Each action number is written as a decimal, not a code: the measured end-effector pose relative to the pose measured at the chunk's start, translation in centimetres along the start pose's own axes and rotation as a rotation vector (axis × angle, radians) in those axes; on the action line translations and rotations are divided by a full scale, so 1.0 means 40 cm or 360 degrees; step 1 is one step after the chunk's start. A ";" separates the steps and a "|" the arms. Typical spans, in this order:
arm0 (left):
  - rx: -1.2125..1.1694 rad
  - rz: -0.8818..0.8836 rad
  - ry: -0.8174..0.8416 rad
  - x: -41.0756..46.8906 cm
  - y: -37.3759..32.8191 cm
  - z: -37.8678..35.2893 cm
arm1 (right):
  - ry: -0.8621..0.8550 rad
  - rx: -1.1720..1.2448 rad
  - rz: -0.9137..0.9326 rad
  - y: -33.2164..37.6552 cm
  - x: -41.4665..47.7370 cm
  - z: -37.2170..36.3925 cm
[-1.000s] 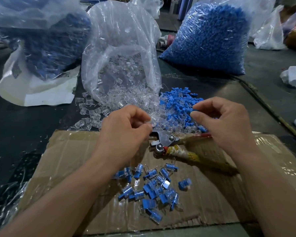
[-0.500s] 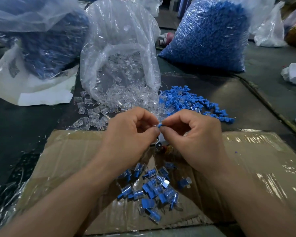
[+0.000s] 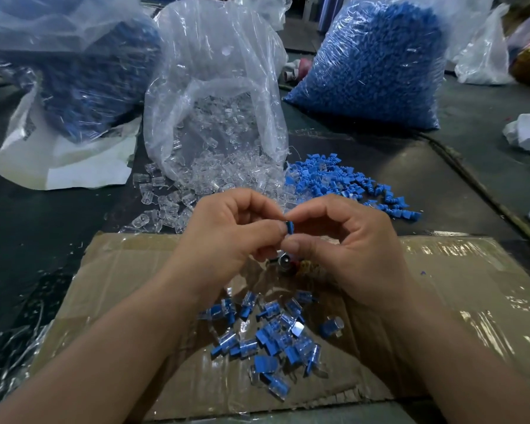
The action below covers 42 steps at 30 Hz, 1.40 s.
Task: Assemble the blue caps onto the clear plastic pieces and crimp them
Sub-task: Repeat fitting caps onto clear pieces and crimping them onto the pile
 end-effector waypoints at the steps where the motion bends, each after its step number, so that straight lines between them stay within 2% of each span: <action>1: -0.0056 0.0038 0.0025 0.000 0.000 0.000 | 0.0014 0.0010 0.0019 0.001 0.000 -0.001; 10: -0.0152 0.0144 0.0160 0.001 0.004 -0.001 | -0.0027 -0.0061 0.0075 -0.005 -0.002 0.010; 19: -0.0156 0.0146 0.0148 0.004 0.003 -0.003 | -0.0073 -0.0348 0.0283 0.004 -0.004 0.016; 35: -0.0084 0.0182 0.0140 0.003 0.013 -0.003 | -0.0061 -0.0522 0.0409 0.012 -0.002 0.011; 38: -0.0096 0.0136 0.0082 0.002 0.009 -0.001 | 0.0017 -0.0499 0.0273 0.005 0.002 0.030; 42: -0.0074 0.0032 -0.0002 0.006 0.003 0.009 | 0.0205 -0.0664 -0.0169 -0.035 0.002 0.094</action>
Point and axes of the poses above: each hand's wrist, its own x-axis towards the middle knuckle, its own z-axis out of the back of the hand, y = z × x, the point moved 4 cm from there along x, towards the middle knuckle, and after that the axes turned 7 degrees about -x, right-handed, at the moved point
